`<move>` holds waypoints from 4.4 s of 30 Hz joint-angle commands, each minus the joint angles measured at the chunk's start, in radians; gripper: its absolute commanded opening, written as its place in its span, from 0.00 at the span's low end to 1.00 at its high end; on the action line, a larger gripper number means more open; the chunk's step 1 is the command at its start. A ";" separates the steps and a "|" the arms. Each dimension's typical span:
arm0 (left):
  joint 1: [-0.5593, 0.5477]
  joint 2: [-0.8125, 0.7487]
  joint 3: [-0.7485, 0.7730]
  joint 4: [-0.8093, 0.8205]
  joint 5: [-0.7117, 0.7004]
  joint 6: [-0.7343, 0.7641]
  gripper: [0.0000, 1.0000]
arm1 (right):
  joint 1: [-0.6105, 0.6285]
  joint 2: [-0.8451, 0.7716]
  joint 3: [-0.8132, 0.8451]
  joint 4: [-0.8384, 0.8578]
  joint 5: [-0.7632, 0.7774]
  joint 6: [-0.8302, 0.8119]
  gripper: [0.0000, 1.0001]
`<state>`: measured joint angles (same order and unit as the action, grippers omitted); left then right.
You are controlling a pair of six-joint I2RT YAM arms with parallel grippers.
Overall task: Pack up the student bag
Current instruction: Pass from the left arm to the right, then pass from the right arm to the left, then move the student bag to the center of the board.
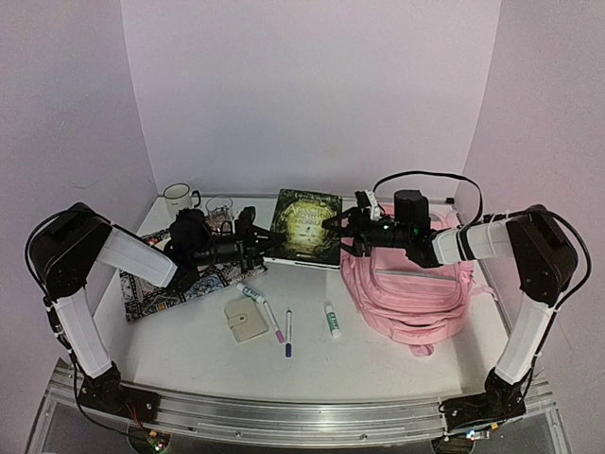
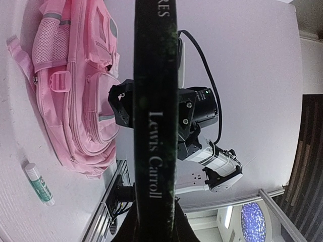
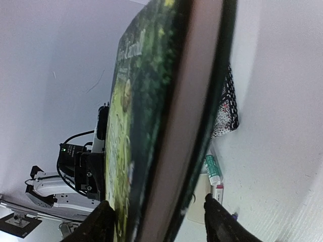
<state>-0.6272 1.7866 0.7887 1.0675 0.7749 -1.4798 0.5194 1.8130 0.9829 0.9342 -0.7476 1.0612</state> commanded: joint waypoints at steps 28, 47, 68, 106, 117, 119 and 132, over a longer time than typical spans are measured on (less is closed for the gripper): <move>-0.143 -0.080 -0.110 0.199 -0.394 -0.002 0.80 | 0.174 -0.216 -0.139 0.416 0.611 0.243 0.00; -0.163 0.001 -0.094 0.352 -0.441 -0.047 0.49 | 0.230 -0.182 -0.147 0.528 0.695 0.251 0.00; -0.114 -0.011 -0.148 0.370 -0.417 -0.022 0.00 | 0.196 -0.241 -0.088 0.120 0.559 -0.027 0.38; 0.001 0.029 -0.232 0.350 -0.253 0.016 0.00 | -0.260 -0.267 -0.145 -0.783 0.481 -0.479 0.96; 0.017 0.032 -0.246 0.338 -0.257 0.026 0.00 | -0.103 -0.048 0.113 -0.782 0.482 -0.491 0.94; 0.038 0.024 -0.252 0.334 -0.254 0.028 0.00 | -0.080 -0.048 0.136 -0.793 0.483 -0.503 0.94; 0.155 0.014 -0.226 0.262 -0.180 0.076 0.00 | 0.116 -0.108 0.256 -1.080 0.756 -0.806 0.97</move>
<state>-0.4955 1.8381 0.5163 1.2042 0.4966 -1.4544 0.5488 1.7608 1.1629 -0.0167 -0.0842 0.4233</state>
